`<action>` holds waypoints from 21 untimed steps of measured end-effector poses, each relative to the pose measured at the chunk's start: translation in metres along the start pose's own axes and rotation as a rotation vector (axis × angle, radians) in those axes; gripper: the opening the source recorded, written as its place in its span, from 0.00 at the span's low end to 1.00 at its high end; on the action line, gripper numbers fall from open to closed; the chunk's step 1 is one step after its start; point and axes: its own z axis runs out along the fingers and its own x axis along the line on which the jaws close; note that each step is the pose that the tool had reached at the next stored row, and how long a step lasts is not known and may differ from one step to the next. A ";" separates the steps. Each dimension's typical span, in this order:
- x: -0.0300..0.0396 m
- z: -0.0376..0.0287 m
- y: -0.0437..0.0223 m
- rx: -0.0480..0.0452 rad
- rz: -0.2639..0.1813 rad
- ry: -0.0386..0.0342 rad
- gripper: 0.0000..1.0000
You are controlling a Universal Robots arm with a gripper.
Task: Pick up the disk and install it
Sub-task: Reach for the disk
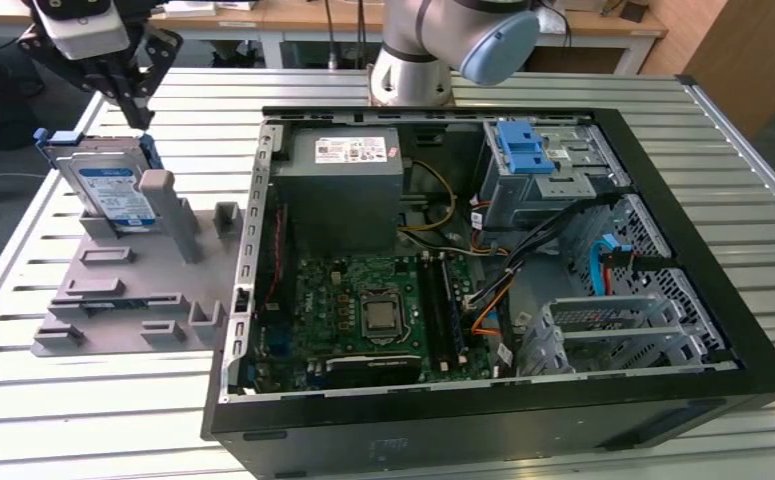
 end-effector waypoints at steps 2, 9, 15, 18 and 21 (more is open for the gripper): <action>0.0052 0.0006 0.0004 0.0000 0.000 0.0006 0.11; 0.0226 0.0027 0.0011 0.0003 0.000 0.0035 0.11; 0.0377 0.0047 0.0016 0.0005 0.000 0.0059 0.11; 0.0463 0.0058 0.0016 0.0005 0.000 0.0070 0.11; 0.0558 0.0075 0.0034 0.0006 0.000 0.0073 0.11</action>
